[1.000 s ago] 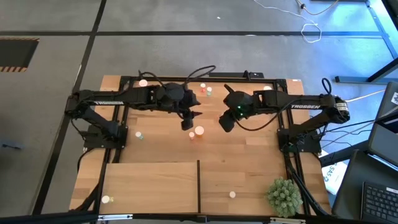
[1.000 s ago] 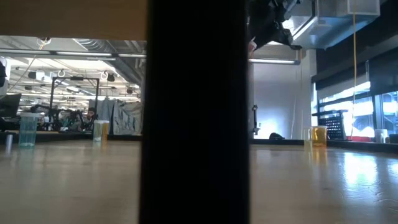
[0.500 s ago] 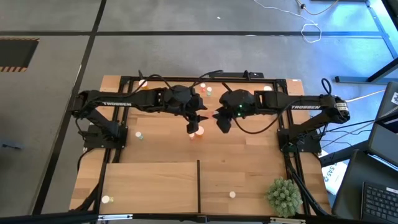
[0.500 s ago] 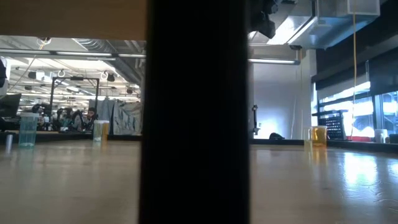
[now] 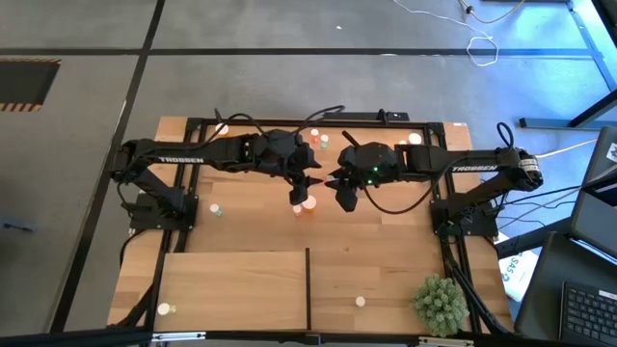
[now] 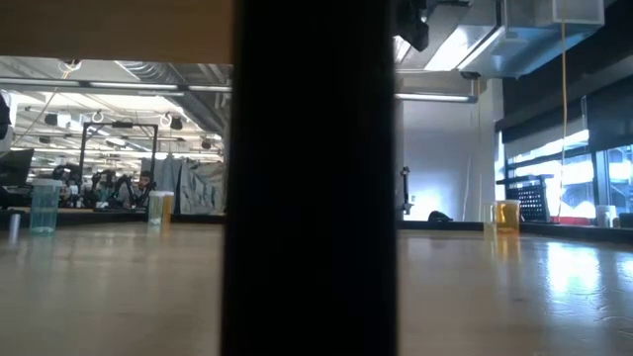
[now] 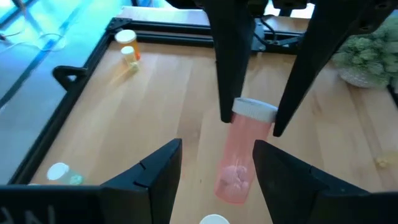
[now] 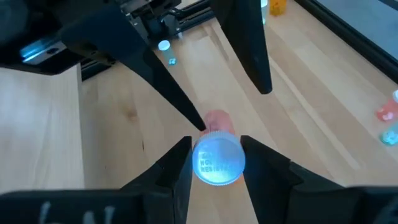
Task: Pick and place medicine bottles onto shelf by color
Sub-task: Put the right pink pill bottle on the shelf
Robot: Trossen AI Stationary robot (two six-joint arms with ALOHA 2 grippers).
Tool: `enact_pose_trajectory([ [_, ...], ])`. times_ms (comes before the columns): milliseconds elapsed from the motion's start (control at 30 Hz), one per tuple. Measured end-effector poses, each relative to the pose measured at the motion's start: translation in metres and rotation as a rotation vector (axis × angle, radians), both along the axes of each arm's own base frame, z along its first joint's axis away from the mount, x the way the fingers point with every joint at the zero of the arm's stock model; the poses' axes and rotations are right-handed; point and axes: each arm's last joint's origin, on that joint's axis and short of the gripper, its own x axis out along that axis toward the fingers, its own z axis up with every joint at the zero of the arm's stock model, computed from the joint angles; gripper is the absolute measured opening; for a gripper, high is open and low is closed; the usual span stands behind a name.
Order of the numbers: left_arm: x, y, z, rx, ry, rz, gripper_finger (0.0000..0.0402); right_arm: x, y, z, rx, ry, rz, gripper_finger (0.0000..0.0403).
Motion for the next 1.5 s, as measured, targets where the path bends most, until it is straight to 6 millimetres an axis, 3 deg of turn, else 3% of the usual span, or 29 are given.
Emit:
enact_pose_trajectory([
  [1100, 0.000, -0.003, 0.000, -0.034, -0.004, -0.068, 0.0194, 0.002, 0.000, 0.002, -0.003, -0.030, 0.000, 0.0128],
  [1500, 0.011, -0.002, -0.011, -0.015, 0.012, -0.078, 0.0194, 0.002, 0.000, 0.003, 0.002, -0.038, -0.004, 0.0128],
])
